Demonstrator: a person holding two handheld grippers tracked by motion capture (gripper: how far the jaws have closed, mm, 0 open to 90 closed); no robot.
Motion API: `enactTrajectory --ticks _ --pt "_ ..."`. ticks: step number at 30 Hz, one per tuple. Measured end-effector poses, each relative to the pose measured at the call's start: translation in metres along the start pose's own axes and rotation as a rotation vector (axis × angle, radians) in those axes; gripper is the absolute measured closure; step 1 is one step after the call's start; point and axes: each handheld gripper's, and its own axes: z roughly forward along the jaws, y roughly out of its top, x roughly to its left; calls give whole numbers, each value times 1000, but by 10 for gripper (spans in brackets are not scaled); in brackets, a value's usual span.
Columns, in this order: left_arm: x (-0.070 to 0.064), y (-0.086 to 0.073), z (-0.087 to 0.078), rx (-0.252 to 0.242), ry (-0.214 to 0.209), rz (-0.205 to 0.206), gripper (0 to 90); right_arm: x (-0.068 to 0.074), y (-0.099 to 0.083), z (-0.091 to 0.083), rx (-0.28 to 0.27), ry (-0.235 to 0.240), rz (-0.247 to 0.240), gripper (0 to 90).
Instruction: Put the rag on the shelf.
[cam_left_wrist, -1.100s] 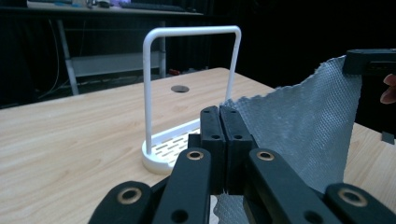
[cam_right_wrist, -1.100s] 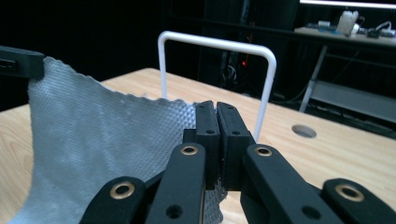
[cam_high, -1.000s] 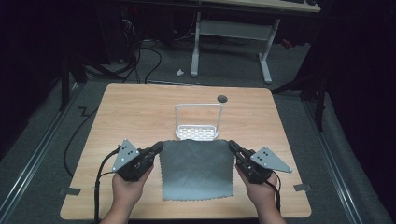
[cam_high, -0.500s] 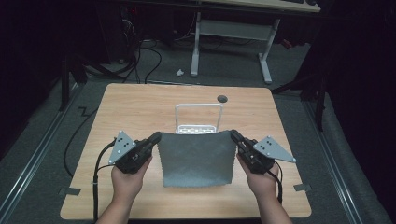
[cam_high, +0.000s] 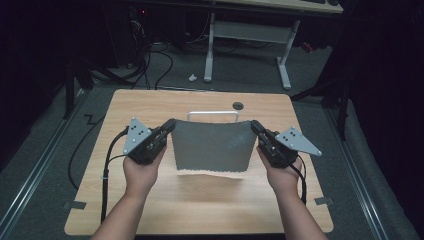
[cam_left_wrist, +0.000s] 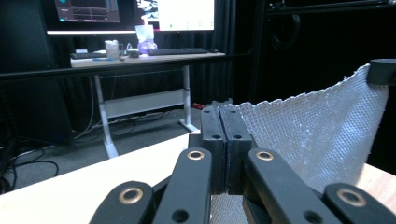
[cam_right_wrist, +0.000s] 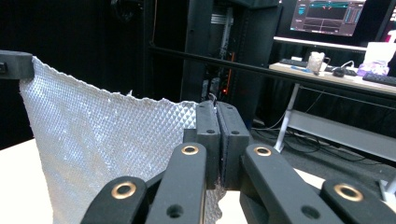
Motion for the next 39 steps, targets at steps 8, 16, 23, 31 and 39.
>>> enactTrajectory --ticks 8,16,23,31,39 --pt "9 5 16 10 26 17 896 -6 -1 14 10 -11 8 898" --pt "16 10 35 38 50 37 896 -15 2 30 12 -34 21 898" --pt "21 18 48 30 80 54 896 -21 8 43 -3 -52 13 898" --pt "31 28 67 33 102 81 896 -33 15 65 5 -76 19 898" --pt "36 34 86 57 122 109 895 -47 22 87 27 -104 5 897"
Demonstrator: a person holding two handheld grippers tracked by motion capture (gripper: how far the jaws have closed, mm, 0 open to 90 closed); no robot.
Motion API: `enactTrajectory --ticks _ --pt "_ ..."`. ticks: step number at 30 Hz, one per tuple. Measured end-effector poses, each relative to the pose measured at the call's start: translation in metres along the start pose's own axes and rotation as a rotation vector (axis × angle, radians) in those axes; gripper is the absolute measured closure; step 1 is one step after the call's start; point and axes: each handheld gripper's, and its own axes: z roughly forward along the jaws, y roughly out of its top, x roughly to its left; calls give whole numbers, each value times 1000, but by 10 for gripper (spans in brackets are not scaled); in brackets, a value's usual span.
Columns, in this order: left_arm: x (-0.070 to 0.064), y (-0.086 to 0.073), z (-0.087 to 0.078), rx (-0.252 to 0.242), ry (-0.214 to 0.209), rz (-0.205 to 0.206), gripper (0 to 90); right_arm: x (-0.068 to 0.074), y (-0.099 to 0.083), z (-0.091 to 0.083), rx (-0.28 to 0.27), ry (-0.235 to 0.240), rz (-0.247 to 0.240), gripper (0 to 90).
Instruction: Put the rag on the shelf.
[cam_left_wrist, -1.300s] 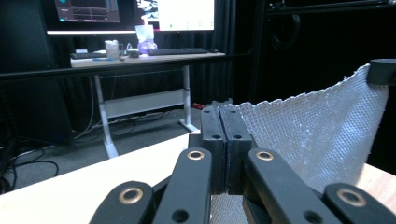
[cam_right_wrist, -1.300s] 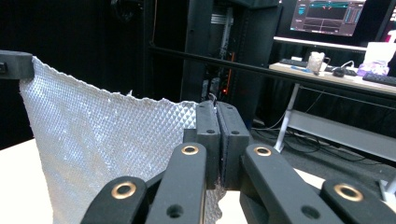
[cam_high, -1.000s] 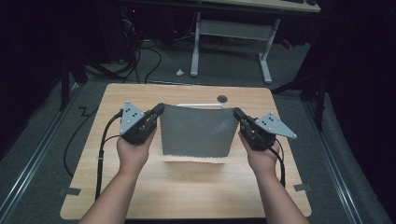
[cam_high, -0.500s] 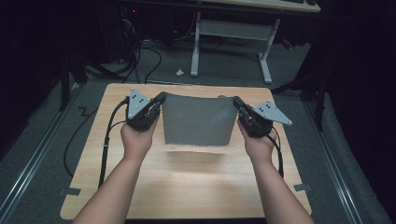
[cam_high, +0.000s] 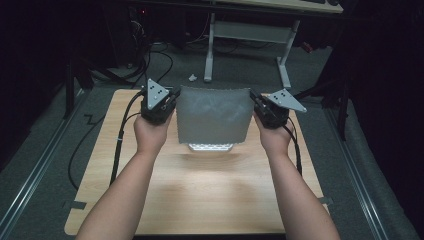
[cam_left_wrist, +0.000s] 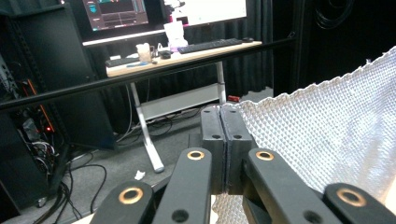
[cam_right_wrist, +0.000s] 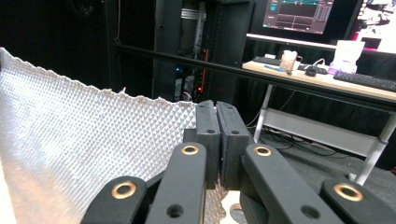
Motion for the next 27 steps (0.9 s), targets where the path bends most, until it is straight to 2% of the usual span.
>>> enactTrajectory --ticks 4,9,12,19,23,27 --pt "6 -3 11 29 -4 -32 896 -3 -1 10 16 -6 1 897" --pt "11 -19 26 107 2 -43 895 -3 -9 24 70 -6 -23 897" --pt "15 -30 33 151 -16 -69 895 -2 -16 33 113 -7 -29 896" --pt "15 -52 38 219 -36 -58 895 -4 -34 45 180 21 -15 897" --pt "15 -61 36 228 -55 -79 896 -2 -43 46 198 40 -38 897" --pt "13 -70 33 242 -80 -87 895 -2 -52 43 215 51 -35 896"
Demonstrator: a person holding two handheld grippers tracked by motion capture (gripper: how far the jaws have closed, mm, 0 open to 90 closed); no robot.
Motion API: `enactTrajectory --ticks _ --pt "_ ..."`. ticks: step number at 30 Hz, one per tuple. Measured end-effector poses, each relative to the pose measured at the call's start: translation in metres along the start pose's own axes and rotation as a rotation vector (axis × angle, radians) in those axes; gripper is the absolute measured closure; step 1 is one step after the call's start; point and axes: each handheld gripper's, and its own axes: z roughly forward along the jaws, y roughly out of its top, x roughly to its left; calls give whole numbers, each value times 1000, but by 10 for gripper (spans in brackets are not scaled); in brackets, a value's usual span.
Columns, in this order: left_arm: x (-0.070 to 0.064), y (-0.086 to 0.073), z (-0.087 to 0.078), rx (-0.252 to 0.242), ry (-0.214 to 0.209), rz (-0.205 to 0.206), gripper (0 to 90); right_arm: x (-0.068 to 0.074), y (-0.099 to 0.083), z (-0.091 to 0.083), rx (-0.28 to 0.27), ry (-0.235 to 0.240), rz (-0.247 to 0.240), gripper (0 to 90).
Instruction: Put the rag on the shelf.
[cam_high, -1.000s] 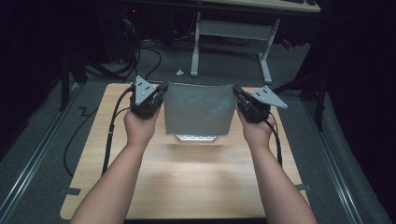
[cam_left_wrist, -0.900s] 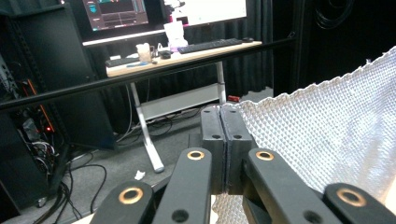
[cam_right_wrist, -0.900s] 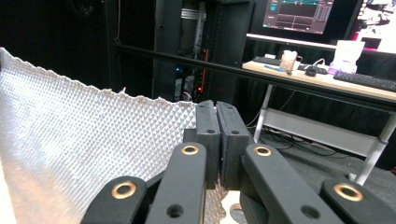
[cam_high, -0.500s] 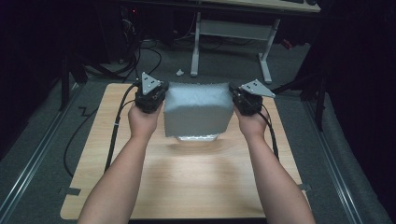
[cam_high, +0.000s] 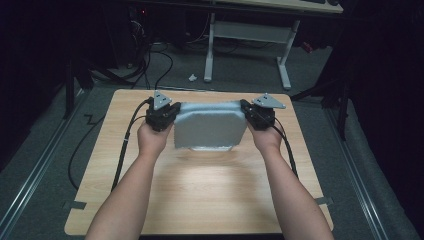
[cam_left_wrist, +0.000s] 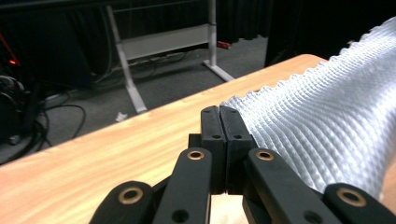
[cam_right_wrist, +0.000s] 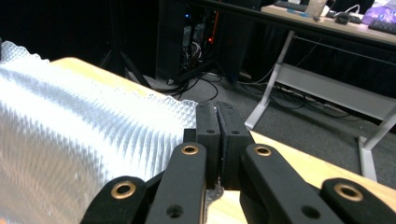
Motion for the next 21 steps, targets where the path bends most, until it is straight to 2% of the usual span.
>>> enactTrajectory --ticks 5,11,21 --pt "-5 -10 0 13 -23 12 895 0 -12 -1 13 10 -6 896" --pt "-7 -22 0 21 -49 -8 896 2 -20 -4 20 22 -3 896" --pt "-11 -35 1 35 -75 -15 895 4 -33 -3 44 28 0 896"
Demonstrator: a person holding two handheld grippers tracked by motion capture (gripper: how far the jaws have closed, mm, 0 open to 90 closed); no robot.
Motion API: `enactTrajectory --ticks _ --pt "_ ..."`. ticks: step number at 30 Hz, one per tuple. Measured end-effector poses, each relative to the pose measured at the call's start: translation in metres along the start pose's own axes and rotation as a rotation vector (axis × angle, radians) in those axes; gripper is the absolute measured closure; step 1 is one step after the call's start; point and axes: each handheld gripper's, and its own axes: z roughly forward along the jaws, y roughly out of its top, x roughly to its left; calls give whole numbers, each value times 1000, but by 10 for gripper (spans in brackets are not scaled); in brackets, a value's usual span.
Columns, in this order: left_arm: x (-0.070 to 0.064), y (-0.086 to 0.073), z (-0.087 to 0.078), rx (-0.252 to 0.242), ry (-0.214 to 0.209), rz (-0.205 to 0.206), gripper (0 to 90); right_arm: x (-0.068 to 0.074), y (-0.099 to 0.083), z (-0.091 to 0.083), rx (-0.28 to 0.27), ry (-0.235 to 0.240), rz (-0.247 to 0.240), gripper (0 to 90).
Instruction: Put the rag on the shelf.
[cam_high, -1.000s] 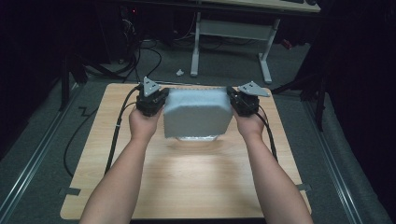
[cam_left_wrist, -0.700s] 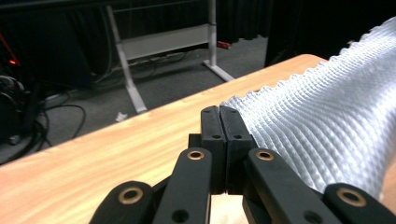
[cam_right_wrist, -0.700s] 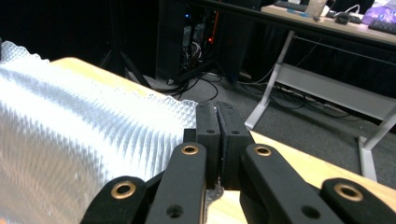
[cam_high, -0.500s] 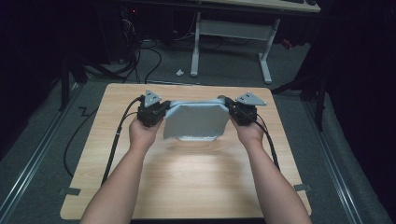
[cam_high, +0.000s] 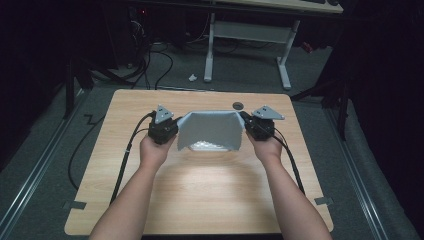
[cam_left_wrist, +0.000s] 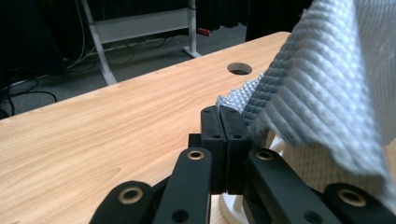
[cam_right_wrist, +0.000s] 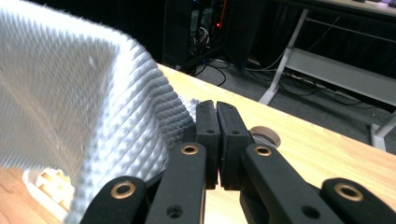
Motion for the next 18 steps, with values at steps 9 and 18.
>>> enactTrajectory --ticks 9,18 --pt "-1 -13 3 24 -6 -10 895 2 -11 4 11 3 12 895" --pt "1 -22 4 32 -12 -30 893 5 -25 11 44 4 18 894"
